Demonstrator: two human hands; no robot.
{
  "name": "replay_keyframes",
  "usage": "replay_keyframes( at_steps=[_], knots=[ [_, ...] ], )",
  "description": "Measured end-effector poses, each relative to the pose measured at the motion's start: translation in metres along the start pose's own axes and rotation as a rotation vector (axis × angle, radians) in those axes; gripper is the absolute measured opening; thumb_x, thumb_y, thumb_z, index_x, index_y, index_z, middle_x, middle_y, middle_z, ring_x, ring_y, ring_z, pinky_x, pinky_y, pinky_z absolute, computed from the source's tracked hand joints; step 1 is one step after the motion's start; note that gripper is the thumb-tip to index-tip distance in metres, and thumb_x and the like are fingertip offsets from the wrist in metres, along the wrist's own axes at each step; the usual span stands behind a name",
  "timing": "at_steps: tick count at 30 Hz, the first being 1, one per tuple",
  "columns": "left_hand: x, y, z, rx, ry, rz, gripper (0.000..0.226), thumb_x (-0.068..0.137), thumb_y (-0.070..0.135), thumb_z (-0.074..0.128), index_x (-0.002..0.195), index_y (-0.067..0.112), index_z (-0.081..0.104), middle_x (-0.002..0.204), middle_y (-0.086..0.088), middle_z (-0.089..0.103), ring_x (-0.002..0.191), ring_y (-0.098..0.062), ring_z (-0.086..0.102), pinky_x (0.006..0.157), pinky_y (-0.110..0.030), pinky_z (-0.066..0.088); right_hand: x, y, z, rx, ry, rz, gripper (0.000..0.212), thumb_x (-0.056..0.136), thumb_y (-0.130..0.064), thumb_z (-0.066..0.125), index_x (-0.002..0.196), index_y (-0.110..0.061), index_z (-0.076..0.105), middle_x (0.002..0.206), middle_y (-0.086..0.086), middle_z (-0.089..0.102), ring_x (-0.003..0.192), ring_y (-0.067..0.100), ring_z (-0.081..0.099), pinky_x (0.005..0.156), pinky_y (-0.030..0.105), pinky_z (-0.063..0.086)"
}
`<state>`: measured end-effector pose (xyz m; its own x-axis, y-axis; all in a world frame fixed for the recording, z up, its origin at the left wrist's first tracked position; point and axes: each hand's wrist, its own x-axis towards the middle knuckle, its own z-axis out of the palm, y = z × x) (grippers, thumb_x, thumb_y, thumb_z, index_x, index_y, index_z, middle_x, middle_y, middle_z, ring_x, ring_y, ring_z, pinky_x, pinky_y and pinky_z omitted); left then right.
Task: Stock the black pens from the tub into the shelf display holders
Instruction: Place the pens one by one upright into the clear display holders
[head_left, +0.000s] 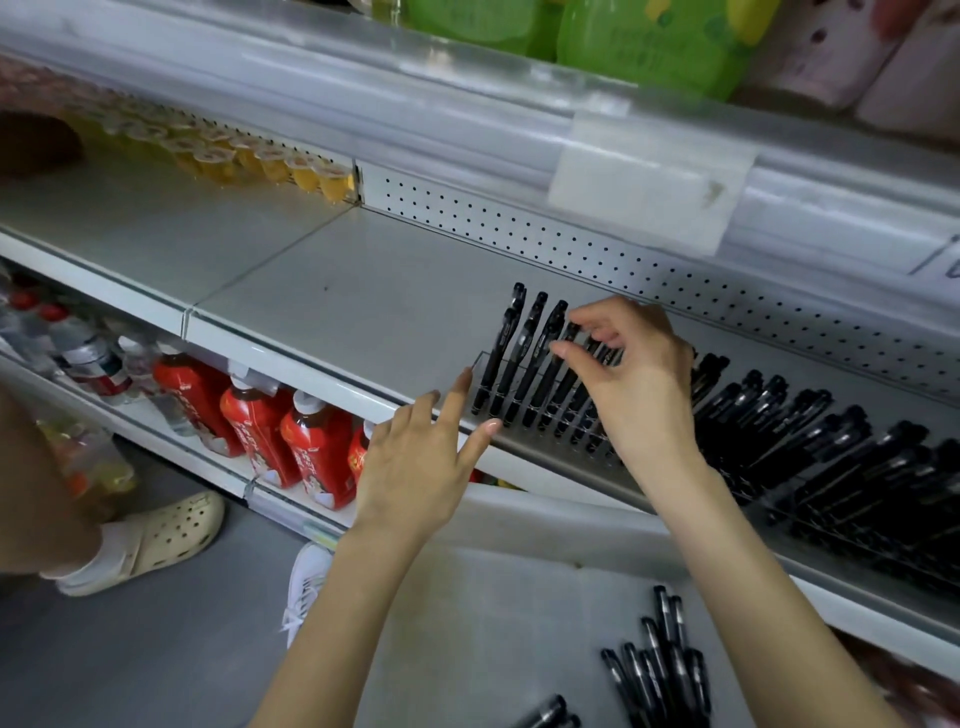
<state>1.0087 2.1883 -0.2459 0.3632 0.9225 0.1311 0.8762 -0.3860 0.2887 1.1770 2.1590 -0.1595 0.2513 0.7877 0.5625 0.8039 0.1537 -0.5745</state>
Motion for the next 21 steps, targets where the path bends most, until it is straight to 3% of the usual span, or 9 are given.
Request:
replay_keyframes(
  at_steps=[5, 9, 11, 15, 17, 19, 21],
  knots=[
    [0.001, 0.002, -0.002, -0.006, -0.02, -0.005, 0.072, 0.086, 0.067, 0.001, 0.15, 0.034, -0.001, 0.148, -0.006, 0.037, 0.134, -0.023, 0.037, 0.106, -0.041, 0.035, 0.001, 0.005, 0.002, -0.022, -0.032, -0.033, 0.023, 0.075, -0.015, 0.077, 0.096, -0.008, 0.068, 0.094, 0.01, 0.062, 0.089, 0.022, 0.058, 0.081, 0.037, 0.049],
    [0.001, 0.003, -0.005, -0.008, -0.027, -0.011, 0.074, 0.085, 0.068, 0.001, 0.15, 0.034, -0.001, 0.147, -0.006, 0.037, 0.134, -0.023, 0.037, 0.106, -0.04, 0.034, 0.0, 0.014, 0.006, -0.169, 0.03, -0.145, 0.027, 0.068, -0.01, 0.081, 0.092, -0.003, 0.069, 0.089, 0.013, 0.061, 0.09, 0.032, 0.054, 0.076, 0.019, 0.03],
    [0.002, 0.004, -0.009, -0.012, -0.044, -0.01, 0.077, 0.083, 0.069, 0.0, 0.15, 0.031, 0.001, 0.147, -0.007, 0.037, 0.133, -0.024, 0.037, 0.107, -0.041, 0.035, 0.0, 0.013, 0.004, -0.178, 0.031, -0.171, 0.029, 0.069, -0.012, 0.081, 0.094, -0.003, 0.069, 0.09, 0.013, 0.059, 0.091, 0.031, 0.053, 0.076, 0.017, 0.028],
    [-0.003, 0.008, -0.02, -0.093, 0.014, -0.034, 0.078, 0.085, 0.068, 0.009, 0.15, 0.025, 0.012, 0.14, -0.009, 0.043, 0.127, -0.025, 0.043, 0.102, -0.042, 0.038, -0.008, 0.004, -0.01, -0.093, 0.002, -0.102, 0.029, 0.077, -0.019, 0.075, 0.103, -0.01, 0.067, 0.095, -0.001, 0.055, 0.096, 0.019, 0.053, 0.083, 0.021, 0.039],
    [-0.012, 0.007, -0.028, -0.127, 0.05, -0.075, 0.076, 0.087, 0.066, 0.014, 0.149, 0.022, 0.019, 0.139, -0.01, 0.043, 0.125, -0.028, 0.045, 0.1, -0.042, 0.037, -0.025, 0.001, -0.021, 0.008, 0.007, -0.063, 0.025, 0.079, -0.02, 0.073, 0.102, -0.014, 0.067, 0.091, -0.006, 0.054, 0.083, 0.003, 0.051, 0.08, 0.01, 0.04],
    [-0.03, 0.005, -0.037, -0.169, 0.073, -0.113, 0.076, 0.087, 0.065, 0.017, 0.147, 0.02, 0.026, 0.142, -0.01, 0.041, 0.125, -0.03, 0.044, 0.099, -0.043, 0.035, -0.053, 0.003, -0.031, 0.136, -0.066, -0.023, 0.021, 0.077, -0.016, 0.075, 0.096, -0.017, 0.068, 0.082, -0.005, 0.057, 0.074, 0.0, 0.051, 0.073, 0.007, 0.04],
    [-0.055, -0.001, -0.039, -0.229, 0.073, -0.158, 0.073, 0.089, 0.063, 0.022, 0.147, 0.018, 0.027, 0.145, -0.009, 0.037, 0.129, -0.029, 0.039, 0.101, -0.042, 0.033, -0.088, 0.011, -0.036, 0.269, -0.285, 0.101, 0.02, 0.074, -0.012, 0.077, 0.088, -0.022, 0.067, 0.079, -0.004, 0.063, 0.07, 0.006, 0.056, 0.068, 0.012, 0.043]
  ],
)
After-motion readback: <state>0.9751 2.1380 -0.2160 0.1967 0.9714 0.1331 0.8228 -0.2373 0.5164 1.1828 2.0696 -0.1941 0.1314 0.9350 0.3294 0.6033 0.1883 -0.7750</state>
